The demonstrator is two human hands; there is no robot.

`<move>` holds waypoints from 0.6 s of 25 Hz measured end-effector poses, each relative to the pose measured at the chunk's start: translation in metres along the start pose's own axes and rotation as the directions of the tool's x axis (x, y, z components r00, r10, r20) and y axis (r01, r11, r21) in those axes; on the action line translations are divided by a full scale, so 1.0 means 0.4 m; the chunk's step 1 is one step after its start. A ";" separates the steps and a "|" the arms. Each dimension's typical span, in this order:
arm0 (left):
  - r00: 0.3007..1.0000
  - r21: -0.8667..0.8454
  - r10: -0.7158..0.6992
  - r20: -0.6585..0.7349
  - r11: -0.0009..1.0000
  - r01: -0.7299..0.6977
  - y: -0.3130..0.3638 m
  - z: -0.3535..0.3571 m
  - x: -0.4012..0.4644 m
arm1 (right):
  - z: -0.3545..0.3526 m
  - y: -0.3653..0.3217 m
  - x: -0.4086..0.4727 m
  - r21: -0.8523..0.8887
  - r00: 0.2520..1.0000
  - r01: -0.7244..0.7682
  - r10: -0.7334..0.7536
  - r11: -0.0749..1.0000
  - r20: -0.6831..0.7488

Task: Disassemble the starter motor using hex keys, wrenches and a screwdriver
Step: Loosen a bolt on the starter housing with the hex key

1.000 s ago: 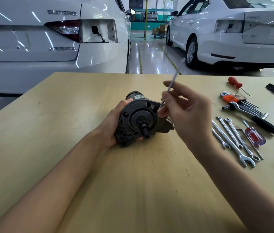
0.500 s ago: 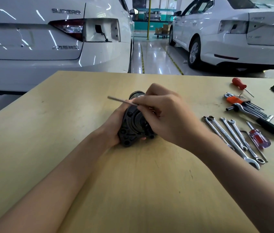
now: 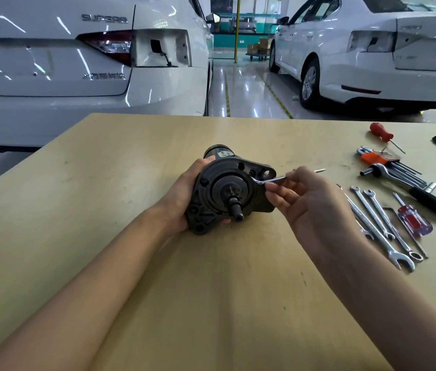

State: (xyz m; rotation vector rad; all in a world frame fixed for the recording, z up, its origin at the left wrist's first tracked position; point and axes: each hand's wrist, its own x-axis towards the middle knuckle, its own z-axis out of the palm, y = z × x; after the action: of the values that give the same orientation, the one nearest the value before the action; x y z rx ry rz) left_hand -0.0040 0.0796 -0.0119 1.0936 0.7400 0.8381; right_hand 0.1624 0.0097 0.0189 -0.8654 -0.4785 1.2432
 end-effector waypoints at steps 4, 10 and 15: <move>1.000 -0.003 0.010 0.018 1.000 -0.010 0.000 -0.004 0.000 | -0.003 0.003 -0.006 0.035 1.000 0.022 -0.022 0.999 -0.009; 1.000 0.000 -0.001 -0.002 1.000 0.001 0.000 -0.005 0.001 | -0.003 0.006 -0.014 0.069 0.999 0.031 -0.030 0.997 -0.014; 1.000 -0.005 -0.005 0.006 1.000 0.005 -0.002 -0.006 0.000 | -0.001 0.010 -0.024 0.062 0.996 0.089 -0.089 0.994 -0.003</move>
State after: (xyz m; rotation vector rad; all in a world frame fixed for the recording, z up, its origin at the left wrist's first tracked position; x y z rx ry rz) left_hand -0.0056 0.0806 -0.0135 1.0892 0.7351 0.8319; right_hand 0.1576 0.0006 0.0170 -0.7839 -0.4707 1.1700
